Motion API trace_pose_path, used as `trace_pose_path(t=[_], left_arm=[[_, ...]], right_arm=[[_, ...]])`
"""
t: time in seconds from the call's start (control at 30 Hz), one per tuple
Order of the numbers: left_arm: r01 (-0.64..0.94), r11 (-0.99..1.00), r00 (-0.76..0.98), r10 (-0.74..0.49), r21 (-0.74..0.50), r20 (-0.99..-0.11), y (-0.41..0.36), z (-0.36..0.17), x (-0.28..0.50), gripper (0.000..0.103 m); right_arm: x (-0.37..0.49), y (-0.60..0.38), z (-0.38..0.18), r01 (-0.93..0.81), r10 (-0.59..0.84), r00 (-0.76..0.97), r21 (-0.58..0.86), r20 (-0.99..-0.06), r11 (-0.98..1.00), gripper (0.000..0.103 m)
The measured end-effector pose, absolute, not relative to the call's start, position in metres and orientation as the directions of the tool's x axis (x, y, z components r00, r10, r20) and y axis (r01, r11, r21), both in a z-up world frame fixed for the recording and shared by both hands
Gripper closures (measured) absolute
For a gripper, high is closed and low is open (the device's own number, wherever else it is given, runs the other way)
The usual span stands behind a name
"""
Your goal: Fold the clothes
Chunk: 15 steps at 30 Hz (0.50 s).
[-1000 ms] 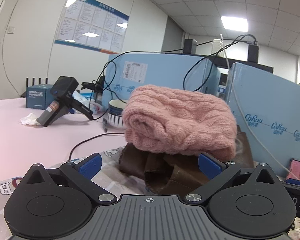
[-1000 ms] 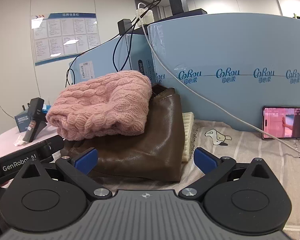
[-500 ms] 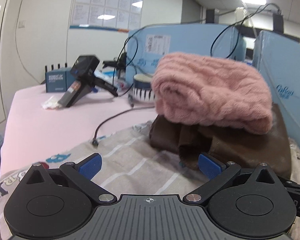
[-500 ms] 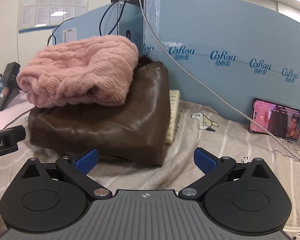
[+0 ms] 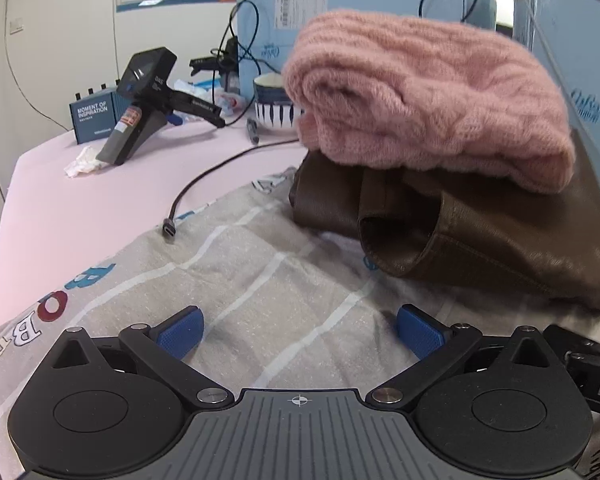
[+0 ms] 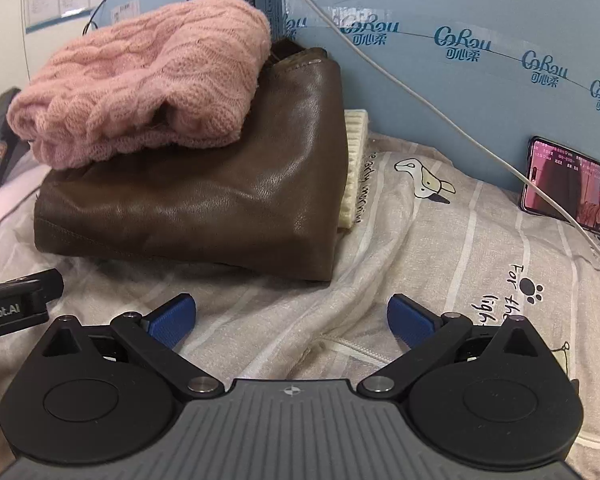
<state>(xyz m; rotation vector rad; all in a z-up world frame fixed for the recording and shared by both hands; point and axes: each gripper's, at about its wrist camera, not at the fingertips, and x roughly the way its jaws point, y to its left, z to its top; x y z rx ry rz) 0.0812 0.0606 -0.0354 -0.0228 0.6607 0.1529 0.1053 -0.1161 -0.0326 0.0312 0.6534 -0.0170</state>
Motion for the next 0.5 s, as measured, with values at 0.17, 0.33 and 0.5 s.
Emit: trace_pose_path(t=[0.17,0.33,0.5], left_arm=[[-0.148,0.989,0.777,0.127,0.017,-0.617,0.0617,-0.0349,0.0805,0.000],[-0.148,0.989,0.774,0.133,0.027,-0.619,0.0602,-0.0344,0.0809,0.000],[-0.147,0.989,0.774,0.130,0.025,-0.620,0.0606,-0.0345,0.0818,0.000]], right_arm=[[0.1050,-0.1162,-0.0325,0.028,-0.011,0.789,0.017,-0.614,0.999,0.000],[0.1058,-0.1161,-0.0316,0.027,-0.012,0.789,0.015,-0.615,1.000,0.000],[0.1059,-0.1138,-0.0310,0.029,-0.017,0.789,0.010,-0.615,1.000,0.000]])
